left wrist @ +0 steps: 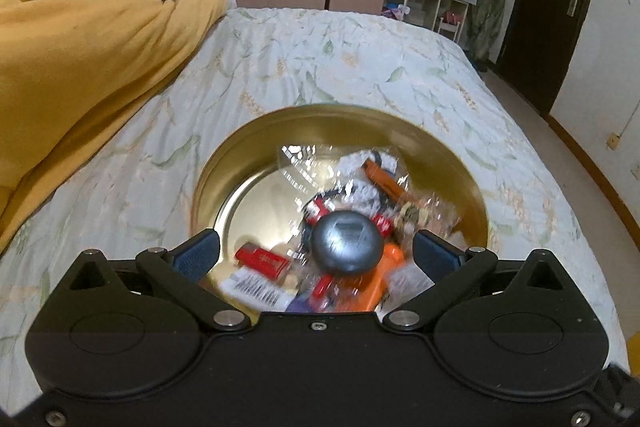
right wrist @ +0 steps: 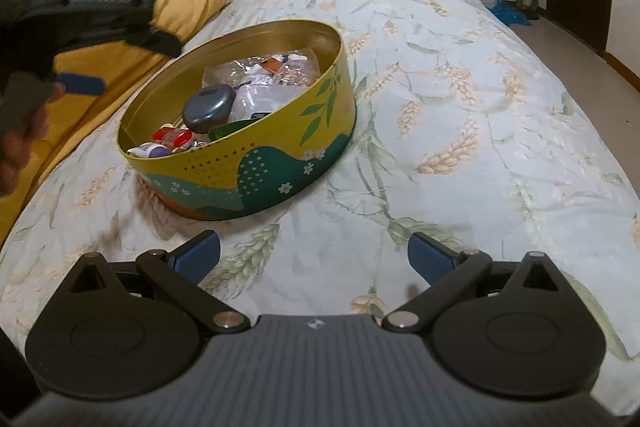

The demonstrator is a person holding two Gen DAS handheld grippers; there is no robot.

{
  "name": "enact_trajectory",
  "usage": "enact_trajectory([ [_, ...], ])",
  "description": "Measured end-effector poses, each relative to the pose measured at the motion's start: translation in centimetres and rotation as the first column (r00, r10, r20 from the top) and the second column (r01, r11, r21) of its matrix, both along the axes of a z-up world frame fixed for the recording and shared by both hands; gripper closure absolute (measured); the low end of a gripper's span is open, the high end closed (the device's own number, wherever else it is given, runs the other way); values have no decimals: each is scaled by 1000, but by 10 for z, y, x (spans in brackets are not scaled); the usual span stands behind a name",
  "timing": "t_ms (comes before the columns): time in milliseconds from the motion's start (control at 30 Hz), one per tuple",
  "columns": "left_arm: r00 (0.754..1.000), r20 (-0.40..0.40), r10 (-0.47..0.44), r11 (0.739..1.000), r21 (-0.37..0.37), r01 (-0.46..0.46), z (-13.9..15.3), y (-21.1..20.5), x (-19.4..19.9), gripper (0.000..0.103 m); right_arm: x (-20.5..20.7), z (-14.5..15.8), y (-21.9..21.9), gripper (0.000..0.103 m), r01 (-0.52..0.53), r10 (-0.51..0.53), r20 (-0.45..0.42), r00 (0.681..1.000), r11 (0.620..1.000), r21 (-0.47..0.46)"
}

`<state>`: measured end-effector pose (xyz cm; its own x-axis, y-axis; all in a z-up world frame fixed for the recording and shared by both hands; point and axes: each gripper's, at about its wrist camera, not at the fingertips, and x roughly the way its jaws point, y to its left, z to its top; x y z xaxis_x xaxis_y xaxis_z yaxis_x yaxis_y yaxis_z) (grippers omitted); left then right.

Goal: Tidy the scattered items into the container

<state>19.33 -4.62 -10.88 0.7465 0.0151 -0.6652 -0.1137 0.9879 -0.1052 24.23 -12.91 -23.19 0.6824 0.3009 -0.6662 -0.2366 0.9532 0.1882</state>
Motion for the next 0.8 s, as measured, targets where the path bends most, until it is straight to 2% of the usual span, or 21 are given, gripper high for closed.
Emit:
enact_trajectory([
  [333, 998, -47, 33, 999, -19, -34, -24, 19, -40, 1, -2, 1, -1, 0, 21, -21, 10, 1000, 1000, -17],
  [800, 993, -109, 35, 998, 52, -30, -54, 30, -73, 1, -5, 3, -2, 0, 34, -34, 21, 999, 999, -23],
])
